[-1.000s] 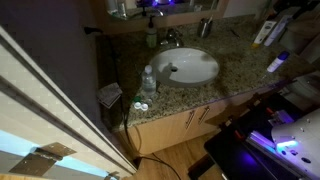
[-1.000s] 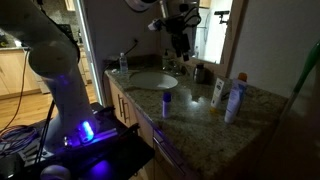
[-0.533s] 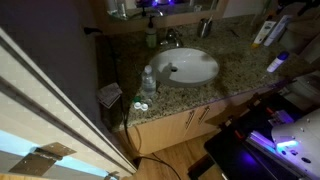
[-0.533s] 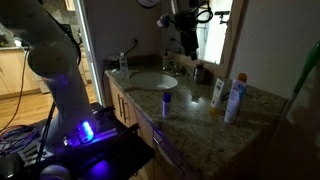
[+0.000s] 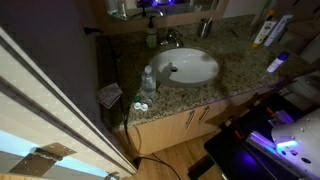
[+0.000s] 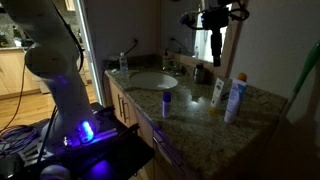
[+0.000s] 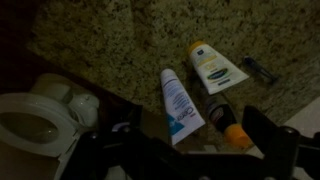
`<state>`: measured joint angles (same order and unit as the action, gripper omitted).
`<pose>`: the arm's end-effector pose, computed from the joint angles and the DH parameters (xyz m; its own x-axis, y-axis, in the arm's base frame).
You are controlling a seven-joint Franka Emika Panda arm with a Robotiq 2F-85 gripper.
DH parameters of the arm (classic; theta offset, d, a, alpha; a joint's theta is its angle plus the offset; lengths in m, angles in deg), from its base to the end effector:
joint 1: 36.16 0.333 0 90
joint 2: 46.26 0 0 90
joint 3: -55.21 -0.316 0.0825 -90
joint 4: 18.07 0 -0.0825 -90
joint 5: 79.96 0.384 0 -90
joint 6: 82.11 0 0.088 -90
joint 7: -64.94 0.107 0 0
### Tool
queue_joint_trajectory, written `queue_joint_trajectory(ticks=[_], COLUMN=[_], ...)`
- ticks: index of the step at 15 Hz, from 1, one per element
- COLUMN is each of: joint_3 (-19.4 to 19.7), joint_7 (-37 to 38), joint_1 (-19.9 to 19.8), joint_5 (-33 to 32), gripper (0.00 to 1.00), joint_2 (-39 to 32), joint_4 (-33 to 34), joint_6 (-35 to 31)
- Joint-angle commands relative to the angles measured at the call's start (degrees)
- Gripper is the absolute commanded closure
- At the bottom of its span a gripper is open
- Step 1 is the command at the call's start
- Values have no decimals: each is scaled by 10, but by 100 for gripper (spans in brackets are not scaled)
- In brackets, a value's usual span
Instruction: Move the white tube to the left side of the counter, move the bottle with the blue lid to the left side of the counter
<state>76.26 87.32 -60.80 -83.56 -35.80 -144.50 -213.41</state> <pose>0.3576 -0.3778 0.4783 0.3812 -0.8951 0.2313 -0.9049 -0.4125 -0.1050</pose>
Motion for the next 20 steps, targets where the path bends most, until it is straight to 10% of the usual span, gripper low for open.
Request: queue_joint_trajectory(ticks=[1, 20], joint_3=[7, 41], joint_7=[3, 338], joint_1=[-3, 0], joint_5=[9, 176], gripper=[0, 0], joint_2=[-14, -239], joint_4=[16, 148], joint_6=[6, -73])
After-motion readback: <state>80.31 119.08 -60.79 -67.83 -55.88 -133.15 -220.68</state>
